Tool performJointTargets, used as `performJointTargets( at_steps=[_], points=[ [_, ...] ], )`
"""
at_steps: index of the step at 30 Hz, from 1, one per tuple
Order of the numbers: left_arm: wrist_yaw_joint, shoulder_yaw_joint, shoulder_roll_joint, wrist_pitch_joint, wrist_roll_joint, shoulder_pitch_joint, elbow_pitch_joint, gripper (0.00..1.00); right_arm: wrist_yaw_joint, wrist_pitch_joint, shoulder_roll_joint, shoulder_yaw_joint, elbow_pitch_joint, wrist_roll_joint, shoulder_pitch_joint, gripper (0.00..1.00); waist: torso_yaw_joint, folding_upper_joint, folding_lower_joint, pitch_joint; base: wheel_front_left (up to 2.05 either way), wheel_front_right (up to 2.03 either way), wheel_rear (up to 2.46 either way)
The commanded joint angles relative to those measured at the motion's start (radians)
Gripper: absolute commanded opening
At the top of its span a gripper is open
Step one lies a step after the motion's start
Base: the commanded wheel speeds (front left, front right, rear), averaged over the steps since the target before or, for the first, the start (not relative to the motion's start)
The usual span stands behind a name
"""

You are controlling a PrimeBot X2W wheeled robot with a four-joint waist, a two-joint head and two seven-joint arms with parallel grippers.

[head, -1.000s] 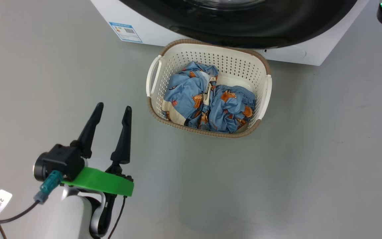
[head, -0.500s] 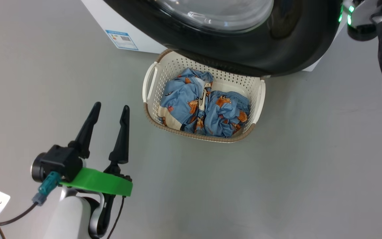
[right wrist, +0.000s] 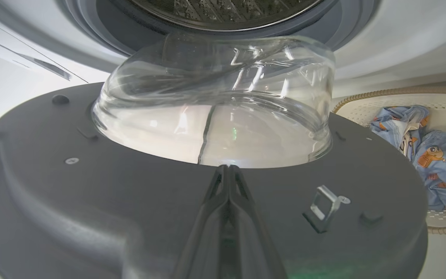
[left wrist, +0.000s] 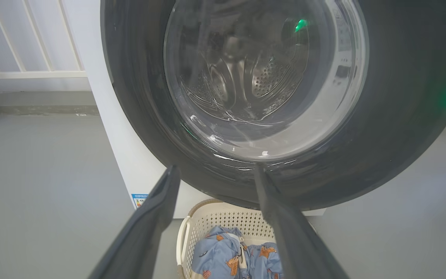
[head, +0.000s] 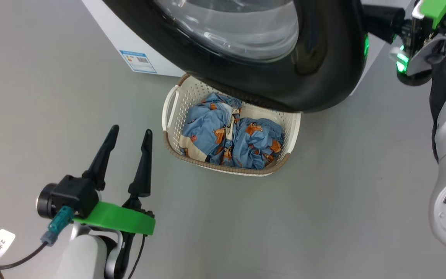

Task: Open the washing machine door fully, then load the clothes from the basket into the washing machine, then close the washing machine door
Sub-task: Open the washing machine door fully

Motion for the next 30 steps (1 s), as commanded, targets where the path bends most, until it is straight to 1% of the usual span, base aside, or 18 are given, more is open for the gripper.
performJointTargets(
  at_steps=[1, 4, 7, 15, 22, 27, 30],
  points=[
    [0.0, 0.033, 0.027, -0.006, 0.006, 0.007, -0.024, 1.0, 0.002, 0.03, 0.033, 0.04, -0.032, 0.033, 0.01, 0.0, -0.005, 0.0, 0.0, -0.011, 0.0, 0.0, 0.0],
    [-0.002, 0.035, 0.027, -0.006, 0.007, 0.009, -0.02, 1.0, 0.002, 0.037, 0.033, 0.07, -0.039, 0.062, 0.037, 0.0, -0.006, 0.0, 0.0, -0.017, 0.0, 0.0, 0.0],
    [-0.005, 0.042, 0.027, -0.006, 0.008, 0.011, -0.019, 1.0, 0.002, 0.041, 0.033, 0.116, -0.034, 0.115, 0.064, 0.0, -0.007, 0.0, 0.0, -0.02, 0.0, 0.0, 0.0],
    [-0.011, 0.043, 0.027, -0.006, 0.019, 0.013, -0.009, 1.0, 0.002, 0.07, 0.033, 0.305, -0.021, 0.314, 0.114, 0.0, -0.012, 0.0, 0.0, -0.043, 0.0, 0.0, 0.0],
    [-0.016, 0.05, 0.027, -0.006, 0.028, 0.027, 0.005, 1.0, 0.002, 0.065, 0.033, 0.534, -0.084, 0.532, 0.215, 0.0, -0.031, 0.0, 0.0, -0.09, 0.0, 0.0, 0.0],
    [-0.019, 0.058, 0.027, -0.006, 0.036, 0.041, 0.01, 1.0, 0.002, 0.026, 0.033, 0.719, -0.161, 0.689, 0.307, 0.0, -0.043, 0.0, 0.0, -0.115, 0.0, 0.0, 0.0],
    [-0.021, 0.06, 0.027, -0.006, 0.038, 0.048, 0.013, 1.0, 0.002, -0.017, 0.033, 0.829, -0.206, 0.785, 0.355, 0.0, -0.047, 0.0, 0.0, -0.127, 0.0, 0.0, 0.0]
  ],
)
